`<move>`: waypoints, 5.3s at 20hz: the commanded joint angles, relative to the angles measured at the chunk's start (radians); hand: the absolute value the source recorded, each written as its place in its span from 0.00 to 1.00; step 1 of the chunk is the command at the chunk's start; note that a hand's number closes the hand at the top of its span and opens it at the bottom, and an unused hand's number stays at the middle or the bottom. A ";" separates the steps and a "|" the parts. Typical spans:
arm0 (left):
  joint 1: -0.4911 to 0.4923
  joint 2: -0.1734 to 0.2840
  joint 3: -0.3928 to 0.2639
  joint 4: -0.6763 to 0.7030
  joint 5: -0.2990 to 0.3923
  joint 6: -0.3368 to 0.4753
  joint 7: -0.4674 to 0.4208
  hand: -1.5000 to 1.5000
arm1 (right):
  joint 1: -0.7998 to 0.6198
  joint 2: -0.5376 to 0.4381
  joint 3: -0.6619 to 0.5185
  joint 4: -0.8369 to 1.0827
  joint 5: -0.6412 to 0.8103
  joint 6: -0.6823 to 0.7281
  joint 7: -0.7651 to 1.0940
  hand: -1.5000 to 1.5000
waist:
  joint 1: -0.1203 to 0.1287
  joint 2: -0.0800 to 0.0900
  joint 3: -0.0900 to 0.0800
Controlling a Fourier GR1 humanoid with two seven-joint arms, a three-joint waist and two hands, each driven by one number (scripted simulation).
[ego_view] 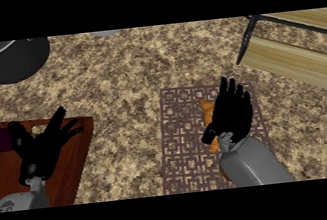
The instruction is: Pick the croissant from the placemat and place it in the tiered shelf
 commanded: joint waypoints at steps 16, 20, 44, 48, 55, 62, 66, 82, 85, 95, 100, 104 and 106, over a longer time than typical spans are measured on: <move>-0.005 -0.043 0.016 0.031 -0.051 -0.014 0.021 0.50 | -0.012 0.016 0.078 0.184 -0.112 -0.014 -0.069 1.00 | 0.005 0.005 -0.006; 0.056 -0.023 0.020 -0.078 -0.047 -0.020 0.084 0.50 | -0.013 0.016 0.116 0.175 -0.120 -0.095 -0.084 1.00 | 0.010 0.004 -0.006; 0.064 -0.070 0.040 -0.020 -0.088 -0.004 0.017 0.50 | -0.338 -0.190 -0.253 -0.520 -0.198 0.155 0.038 1.00 | -0.018 -0.005 -0.007; 0.050 -0.063 0.036 -0.068 -0.079 -0.005 0.083 0.50 | -0.422 -0.212 -0.313 -0.576 -0.204 0.273 0.125 1.00 | -0.010 -0.003 -0.007; 0.051 -0.068 0.048 -0.010 -0.071 -0.036 0.038 0.50 | -0.615 -0.359 -0.543 -0.435 -0.311 0.346 0.062 1.00 | -0.007 0.001 -0.007; 0.049 -0.049 0.054 -0.042 -0.066 -0.063 0.057 0.50 | -0.749 -0.463 -0.648 -0.228 -0.307 0.334 -0.009 1.00 | 0.004 0.003 -0.007; 0.045 -0.054 0.057 -0.001 -0.090 -0.052 0.038 0.50 | -0.748 -0.573 -0.717 -0.094 -0.343 0.343 -0.161 1.00 | 0.002 0.006 -0.007; 0.058 -0.108 0.037 -0.004 -0.127 -0.039 0.012 0.50 | -0.740 -0.651 -0.679 0.340 -0.294 0.185 -0.512 1.00 | 0.014 0.009 -0.006; 0.055 -0.097 0.041 -0.083 -0.111 -0.037 0.083 0.50 | -0.762 -0.646 -0.685 0.433 -0.270 0.095 -0.558 1.00 | 0.022 0.009 -0.006; 0.040 -0.066 0.085 0.022 -0.095 -0.118 0.008 0.50 | -0.865 -0.678 -0.689 0.655 -0.254 0.013 -0.691 1.00 | 0.022 0.010 -0.006; -0.007 -0.092 0.070 -0.002 -0.116 -0.073 0.056 0.50 | -0.844 -0.682 -0.697 0.757 -0.260 -0.029 -0.813 1.00 | 0.025 0.014 -0.006; 0.011 -0.120 0.063 0.003 -0.138 -0.046 0.036 0.50 | -0.849 -0.753 -0.661 0.727 -0.242 0.089 -0.805 1.00 | 0.010 0.008 -0.006; 0.043 -0.118 0.055 0.009 -0.134 -0.082 0.003 0.50 | -0.890 -0.713 -0.655 0.773 -0.226 0.045 -0.774 1.00 | 0.021 0.011 -0.007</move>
